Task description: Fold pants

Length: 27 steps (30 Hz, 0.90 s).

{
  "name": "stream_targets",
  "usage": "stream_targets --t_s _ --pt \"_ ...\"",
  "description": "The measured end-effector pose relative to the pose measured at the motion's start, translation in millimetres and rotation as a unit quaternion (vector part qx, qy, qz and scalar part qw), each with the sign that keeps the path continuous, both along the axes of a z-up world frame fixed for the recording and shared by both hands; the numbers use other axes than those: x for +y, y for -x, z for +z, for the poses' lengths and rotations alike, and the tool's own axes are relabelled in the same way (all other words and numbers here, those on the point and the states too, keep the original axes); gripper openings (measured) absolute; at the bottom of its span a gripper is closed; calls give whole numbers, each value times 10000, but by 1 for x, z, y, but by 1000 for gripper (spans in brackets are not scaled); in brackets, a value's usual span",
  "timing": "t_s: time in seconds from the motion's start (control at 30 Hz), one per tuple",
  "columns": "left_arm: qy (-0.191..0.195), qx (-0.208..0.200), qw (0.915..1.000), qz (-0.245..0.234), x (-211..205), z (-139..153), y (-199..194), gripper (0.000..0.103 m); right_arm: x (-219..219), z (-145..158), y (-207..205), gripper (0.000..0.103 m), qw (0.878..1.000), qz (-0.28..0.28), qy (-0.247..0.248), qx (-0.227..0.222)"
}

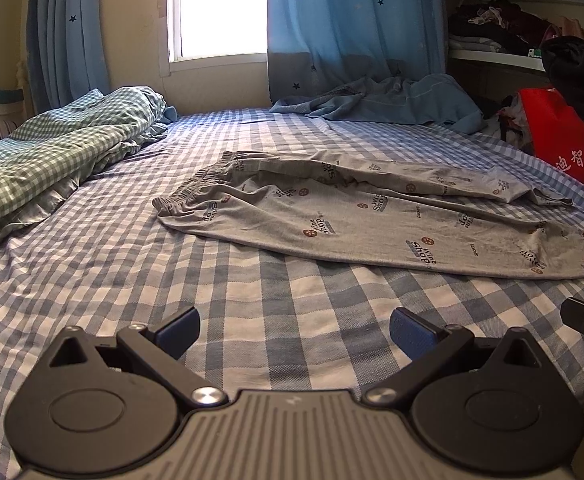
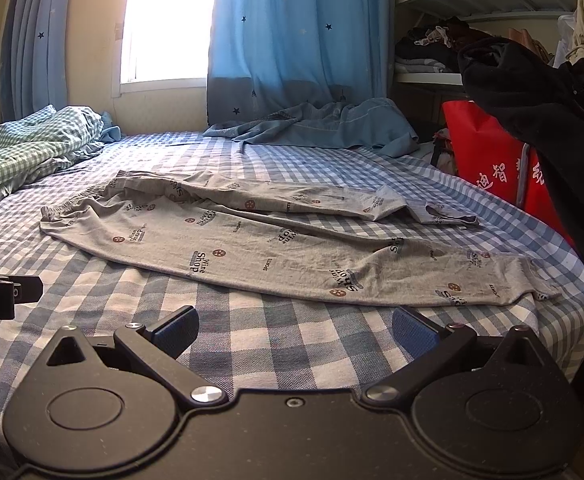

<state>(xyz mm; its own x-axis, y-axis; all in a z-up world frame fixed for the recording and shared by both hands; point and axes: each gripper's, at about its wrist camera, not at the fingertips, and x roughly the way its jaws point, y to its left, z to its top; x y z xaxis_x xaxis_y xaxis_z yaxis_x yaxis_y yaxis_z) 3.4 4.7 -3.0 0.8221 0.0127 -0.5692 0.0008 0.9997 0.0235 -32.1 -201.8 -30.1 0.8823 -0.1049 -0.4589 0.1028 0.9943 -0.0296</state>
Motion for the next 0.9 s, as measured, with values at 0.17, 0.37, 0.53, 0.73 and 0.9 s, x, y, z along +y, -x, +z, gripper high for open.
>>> stream_targets --t_s 0.17,0.37,0.53,0.73,0.9 --pt "2 -3 10000 -1 1 1 0 103 0 0 0 102 10000 -4 -1 9" --pt "-20 -5 10000 4 2 3 0 103 1 0 -1 102 10000 1 -4 8" --pt "-28 -3 10000 4 2 3 0 103 1 2 0 102 10000 2 -7 11" --pt "-51 27 10000 9 3 4 -3 103 1 -2 -4 102 10000 3 -8 17" --pt "-65 48 10000 15 4 3 -6 103 0 -1 -4 102 10000 -2 -3 30"
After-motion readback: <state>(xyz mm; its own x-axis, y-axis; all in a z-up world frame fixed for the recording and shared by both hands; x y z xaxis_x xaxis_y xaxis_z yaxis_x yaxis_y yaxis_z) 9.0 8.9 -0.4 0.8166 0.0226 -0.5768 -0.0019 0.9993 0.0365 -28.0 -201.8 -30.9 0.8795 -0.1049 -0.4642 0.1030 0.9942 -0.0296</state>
